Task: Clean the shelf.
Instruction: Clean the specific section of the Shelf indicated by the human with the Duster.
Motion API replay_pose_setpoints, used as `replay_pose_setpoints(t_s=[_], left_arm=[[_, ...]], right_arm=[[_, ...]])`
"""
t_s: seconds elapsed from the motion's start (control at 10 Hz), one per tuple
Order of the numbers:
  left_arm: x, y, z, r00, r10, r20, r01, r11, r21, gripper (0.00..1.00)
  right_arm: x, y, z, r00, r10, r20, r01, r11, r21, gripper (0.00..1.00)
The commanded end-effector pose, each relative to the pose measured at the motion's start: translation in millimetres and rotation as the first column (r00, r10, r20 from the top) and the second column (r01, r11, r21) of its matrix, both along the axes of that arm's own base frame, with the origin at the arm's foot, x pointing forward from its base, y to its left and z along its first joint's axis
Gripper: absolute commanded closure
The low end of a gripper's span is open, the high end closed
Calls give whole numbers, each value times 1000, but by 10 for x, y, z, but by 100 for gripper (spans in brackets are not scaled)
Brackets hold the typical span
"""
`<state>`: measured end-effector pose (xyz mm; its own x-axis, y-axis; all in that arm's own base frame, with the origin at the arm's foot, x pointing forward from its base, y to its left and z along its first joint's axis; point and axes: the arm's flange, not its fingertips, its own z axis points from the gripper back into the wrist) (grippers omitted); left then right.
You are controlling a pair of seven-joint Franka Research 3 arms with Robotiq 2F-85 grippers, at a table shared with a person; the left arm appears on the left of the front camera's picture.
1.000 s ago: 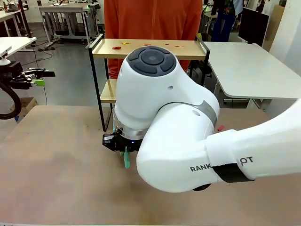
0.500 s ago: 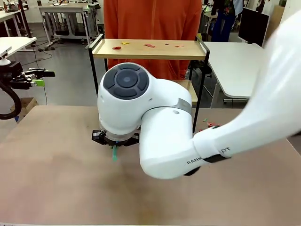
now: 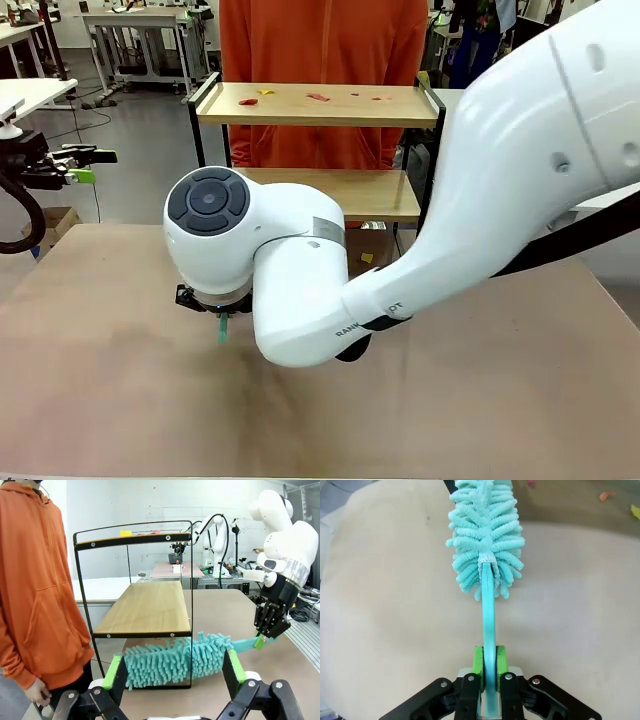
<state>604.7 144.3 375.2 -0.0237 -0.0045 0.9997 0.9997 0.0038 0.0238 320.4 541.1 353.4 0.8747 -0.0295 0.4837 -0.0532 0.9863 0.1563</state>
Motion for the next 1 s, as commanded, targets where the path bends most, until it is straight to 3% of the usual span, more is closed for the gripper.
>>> replay_pose_setpoints(t_s=[0.0,0.4,0.5,0.6,0.9], left_arm=[[-14,-14,27,1000,2,16,-2,1000,3,0],[-14,-14,27,1000,2,16,-2,1000,3,0],[-14,-14,27,1000,2,16,-2,1000,3,0],[-14,-14,27,1000,2,16,-2,1000,3,0],[-14,-14,27,1000,2,16,-2,1000,3,0]], right_arm=[[87,139,-82,998,-59,9,59,998,9,87],[208,-22,-232,994,-76,-73,74,997,-23,87],[177,4,-182,995,4,-98,-3,1000,13,87],[209,-21,-210,997,-67,-43,67,998,-14,87],[209,-21,-210,997,-67,-43,67,998,-14,87]])
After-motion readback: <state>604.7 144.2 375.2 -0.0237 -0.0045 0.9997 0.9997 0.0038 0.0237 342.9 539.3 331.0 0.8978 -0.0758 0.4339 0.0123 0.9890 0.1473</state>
